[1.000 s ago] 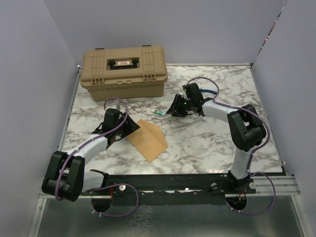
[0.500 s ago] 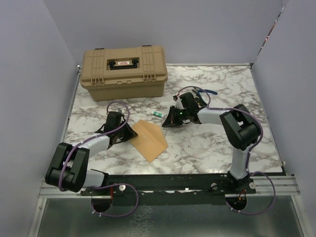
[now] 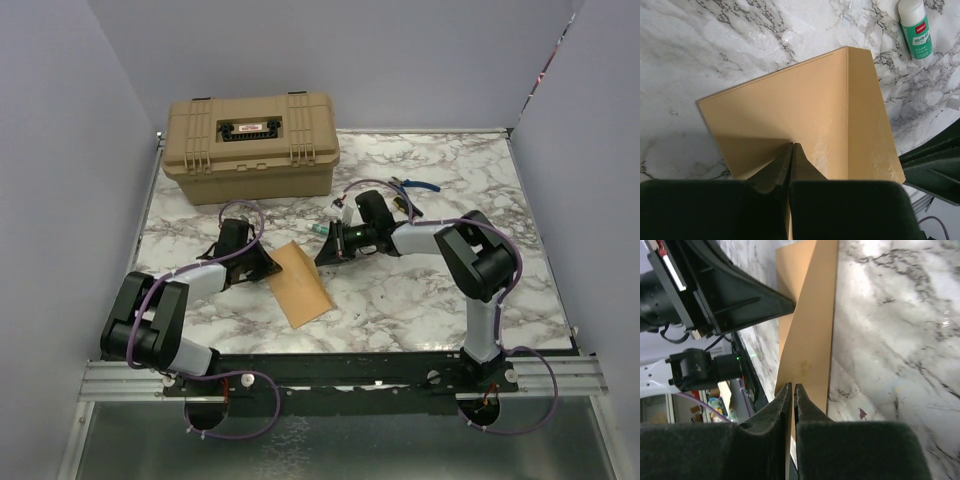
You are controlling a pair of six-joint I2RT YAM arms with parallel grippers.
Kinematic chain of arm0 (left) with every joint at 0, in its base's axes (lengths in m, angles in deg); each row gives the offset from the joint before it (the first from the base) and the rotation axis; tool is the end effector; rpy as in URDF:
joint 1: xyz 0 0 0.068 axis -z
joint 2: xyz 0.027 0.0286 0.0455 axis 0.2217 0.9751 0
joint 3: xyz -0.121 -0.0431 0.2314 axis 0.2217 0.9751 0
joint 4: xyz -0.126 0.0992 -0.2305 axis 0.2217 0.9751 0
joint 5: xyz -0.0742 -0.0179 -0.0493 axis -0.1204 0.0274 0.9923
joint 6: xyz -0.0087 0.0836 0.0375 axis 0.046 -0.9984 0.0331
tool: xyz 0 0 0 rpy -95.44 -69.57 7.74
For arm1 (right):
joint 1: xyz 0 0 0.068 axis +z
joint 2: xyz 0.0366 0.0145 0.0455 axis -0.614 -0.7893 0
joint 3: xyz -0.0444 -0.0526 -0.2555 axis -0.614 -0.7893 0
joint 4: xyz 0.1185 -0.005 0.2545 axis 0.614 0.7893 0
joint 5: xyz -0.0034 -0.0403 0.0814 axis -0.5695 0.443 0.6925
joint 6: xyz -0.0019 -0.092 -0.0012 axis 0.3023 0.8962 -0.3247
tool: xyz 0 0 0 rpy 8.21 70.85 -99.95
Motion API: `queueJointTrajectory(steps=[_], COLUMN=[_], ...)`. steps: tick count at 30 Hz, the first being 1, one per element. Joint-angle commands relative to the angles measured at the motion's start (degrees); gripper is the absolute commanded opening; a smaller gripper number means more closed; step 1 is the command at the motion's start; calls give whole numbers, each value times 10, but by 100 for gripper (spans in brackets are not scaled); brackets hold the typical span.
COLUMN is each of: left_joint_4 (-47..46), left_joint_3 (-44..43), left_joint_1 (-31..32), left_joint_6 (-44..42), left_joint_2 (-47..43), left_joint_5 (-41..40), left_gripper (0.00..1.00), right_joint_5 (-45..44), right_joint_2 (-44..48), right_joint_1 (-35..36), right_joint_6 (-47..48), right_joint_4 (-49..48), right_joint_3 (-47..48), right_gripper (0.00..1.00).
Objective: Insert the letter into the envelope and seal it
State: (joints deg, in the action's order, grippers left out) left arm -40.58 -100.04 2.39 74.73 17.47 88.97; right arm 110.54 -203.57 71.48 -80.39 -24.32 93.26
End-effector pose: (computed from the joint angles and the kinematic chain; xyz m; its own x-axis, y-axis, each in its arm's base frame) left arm 0.2795 -0.0975 0.0758 -0.7999 -0.5228 -0.2947 -0.2666 0.7495 -0.6059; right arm 0.3242 0.2884 0.0843 -0.9536 -0.1069 -0.2816 -0.2999 0.4218 0.8557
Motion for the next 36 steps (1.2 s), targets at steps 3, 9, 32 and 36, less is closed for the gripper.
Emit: queueJointTrajectory(steps=[3, 9, 32, 36], left_joint_4=[65, 64, -103, -104], left_joint_3=[22, 24, 11, 1], left_joint_1=[-2, -1, -2, -2], left_joint_6=[-9, -10, 27, 15], left_joint_2=[43, 40, -67, -14], left_joint_5=[-43, -41, 49, 64], left_gripper=[0, 0, 0, 0], right_joint_5=[30, -9, -342, -431], right_joint_2=[-29, -54, -55, -43], right_joint_1=[23, 44, 123, 153], right_joint_6=[47, 71, 248, 282], right_joint_4=[43, 80, 273, 290], right_joint_3=[32, 67, 115, 116], right_gripper=[8, 8, 8, 9])
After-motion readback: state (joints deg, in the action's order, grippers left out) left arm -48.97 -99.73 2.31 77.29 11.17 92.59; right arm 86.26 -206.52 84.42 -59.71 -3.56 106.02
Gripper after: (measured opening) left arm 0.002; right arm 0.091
